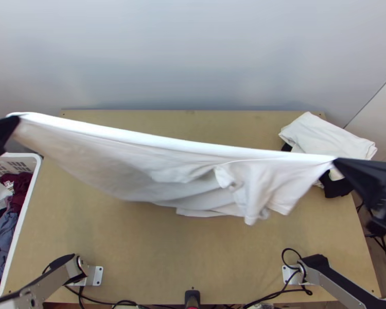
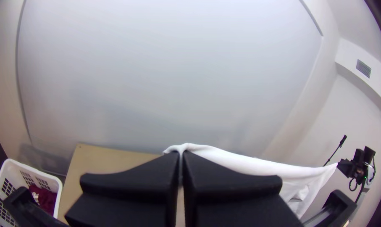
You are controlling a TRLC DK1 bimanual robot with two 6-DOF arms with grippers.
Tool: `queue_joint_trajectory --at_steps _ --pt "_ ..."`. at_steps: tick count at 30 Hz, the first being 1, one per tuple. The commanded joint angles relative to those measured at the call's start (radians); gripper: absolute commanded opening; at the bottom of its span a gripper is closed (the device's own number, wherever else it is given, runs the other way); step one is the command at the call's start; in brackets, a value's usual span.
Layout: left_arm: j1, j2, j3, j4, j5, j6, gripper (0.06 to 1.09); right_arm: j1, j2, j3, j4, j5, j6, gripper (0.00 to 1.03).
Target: Fold the t-shirt
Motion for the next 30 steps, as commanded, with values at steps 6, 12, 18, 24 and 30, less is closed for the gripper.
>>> queue_joint_trajectory --at_steps 6,12,18,24,30 --pt "0.025 -0.211 0.091 0.074 -0.051 -0.114 0.1 -0.019 -0.065 0.09 0.183 0.0 0.091 0.03" --pt "-0.007 -0.286 0.097 0.098 -0.057 -0.147 0.1 -0.056 -0.137 0.067 0.227 0.003 0.097 0.03" --pt "-0.068 -0.323 -0.021 0.169 -0.057 -0.146 0.1 -0.065 -0.258 -0.174 0.322 0.001 0.141 0.03" --pt "-0.085 -0.387 -0.43 0.361 -0.058 -0.08 0.1 -0.039 -0.293 -0.458 0.442 0.003 0.158 0.03" --pt "-0.1 -0.401 -1.062 0.76 -0.054 -0.051 0.1 -0.049 -0.191 -0.891 0.631 0.006 0.043 0.03"
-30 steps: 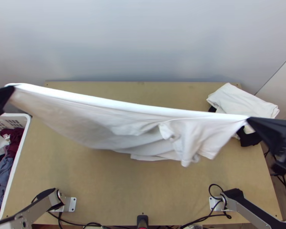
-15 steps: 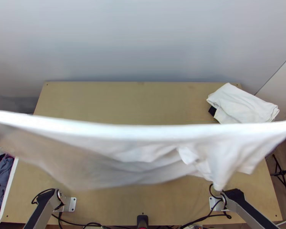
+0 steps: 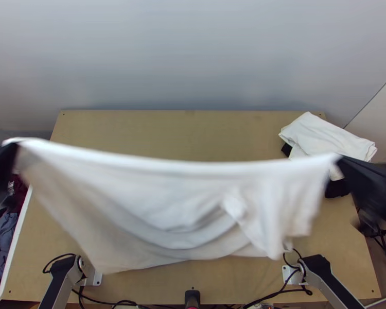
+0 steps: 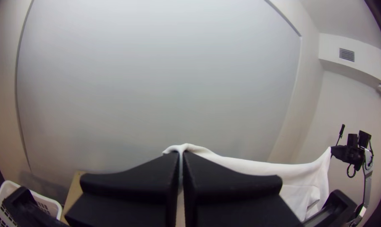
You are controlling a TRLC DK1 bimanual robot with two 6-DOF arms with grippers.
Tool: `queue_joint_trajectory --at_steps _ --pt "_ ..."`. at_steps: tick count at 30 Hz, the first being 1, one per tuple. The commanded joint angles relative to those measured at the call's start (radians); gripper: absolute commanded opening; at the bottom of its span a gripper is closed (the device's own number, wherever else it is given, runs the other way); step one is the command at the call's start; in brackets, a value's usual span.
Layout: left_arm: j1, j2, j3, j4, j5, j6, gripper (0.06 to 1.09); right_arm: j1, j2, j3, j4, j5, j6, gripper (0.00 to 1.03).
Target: Fold the t-shirt
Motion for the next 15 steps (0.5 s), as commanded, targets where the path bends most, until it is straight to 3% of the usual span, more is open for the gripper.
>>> queue_joint_trajectory --at_steps 1,4,8,15 --pt "-0.031 -0.001 -0.611 0.392 0.005 0.023 0.1 -0.015 0.087 -0.434 0.201 0.005 -0.105 0.03" --pt "-0.103 0.077 -0.691 0.507 -0.009 -0.006 0.1 -0.057 0.202 -0.508 0.313 0.003 -0.105 0.03" --pt "-0.203 0.252 -0.714 0.654 -0.103 -0.012 0.1 -0.139 0.362 -0.496 0.407 -0.003 -0.105 0.03" --pt "-0.26 0.7 -0.535 0.775 -0.167 -0.004 0.1 -0.153 0.712 -0.338 0.44 0.008 -0.134 0.03"
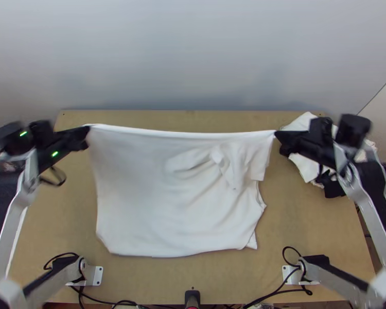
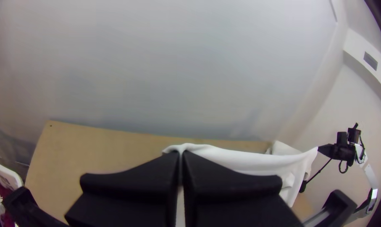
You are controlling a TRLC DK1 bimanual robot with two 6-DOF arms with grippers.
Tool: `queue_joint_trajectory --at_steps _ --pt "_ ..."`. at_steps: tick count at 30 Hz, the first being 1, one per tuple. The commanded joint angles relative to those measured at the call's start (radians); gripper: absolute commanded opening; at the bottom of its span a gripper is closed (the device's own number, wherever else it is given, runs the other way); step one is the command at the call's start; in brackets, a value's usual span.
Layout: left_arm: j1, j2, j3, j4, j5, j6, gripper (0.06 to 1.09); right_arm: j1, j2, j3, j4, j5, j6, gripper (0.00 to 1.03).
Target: Fold the t-shirt
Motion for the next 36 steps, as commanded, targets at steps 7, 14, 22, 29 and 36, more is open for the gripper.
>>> queue_joint_trajectory --at_steps 7,14,22,29,36 --pt "-0.063 0.693 0.464 -0.014 -0.129 0.02 0.1 -0.034 0.591 0.467 0.041 0.165 -0.054 0.03" --pt "-0.09 0.897 0.719 -0.246 -0.132 0.084 0.1 0.017 0.878 0.796 -0.213 0.185 -0.065 0.03" --pt "-0.145 0.969 0.687 -0.339 -0.144 0.115 0.1 0.074 0.932 0.714 -0.328 0.205 -0.089 0.03" --pt "-0.141 0.929 0.57 -0.373 -0.151 0.138 0.1 0.093 0.861 0.586 -0.335 0.205 -0.106 0.03" --pt "-0.127 0.879 0.533 -0.431 -0.151 0.172 0.1 0.097 0.78 0.467 -0.343 0.202 -0.1 0.03"
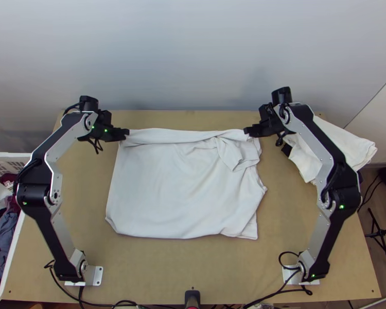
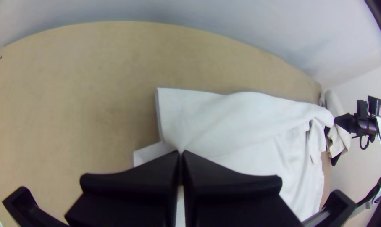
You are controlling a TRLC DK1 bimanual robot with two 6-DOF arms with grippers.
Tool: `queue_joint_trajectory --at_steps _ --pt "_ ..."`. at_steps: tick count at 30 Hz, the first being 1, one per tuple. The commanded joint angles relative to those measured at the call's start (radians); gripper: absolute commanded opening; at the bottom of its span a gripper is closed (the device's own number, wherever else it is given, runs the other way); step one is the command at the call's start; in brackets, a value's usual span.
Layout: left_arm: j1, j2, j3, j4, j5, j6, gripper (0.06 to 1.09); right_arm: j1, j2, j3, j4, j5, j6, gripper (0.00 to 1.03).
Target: Fold the t-shirt
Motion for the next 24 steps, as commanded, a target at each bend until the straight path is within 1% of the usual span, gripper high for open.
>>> queue_joint_trajectory --at_steps 1,3,11,15,19,24 --pt "0.006 -0.035 -0.039 -0.056 -0.002 0.034 0.1 0.018 -0.07 -0.13 -0.02 -0.001 -0.004 0.03" --pt "0.006 -0.043 -0.036 -0.06 -0.002 0.037 0.1 0.02 -0.087 -0.17 -0.02 -0.003 -0.007 0.03" --pt "0.035 -0.063 0.012 -0.089 0.004 -0.016 0.1 -0.014 -0.177 -0.282 -0.017 -0.024 -0.004 0.03" --pt "0.044 -0.087 0.012 -0.112 0.024 -0.029 0.1 -0.036 -0.229 -0.329 -0.017 -0.038 -0.004 0.03" --pt "0.046 -0.122 -0.011 -0.118 0.033 -0.039 0.1 -0.043 -0.279 -0.368 -0.02 -0.052 -0.001 0.03" --pt "0.044 -0.139 -0.076 -0.122 0.038 -0.026 0.1 -0.028 -0.3 -0.428 -0.02 -0.063 -0.002 0.03"
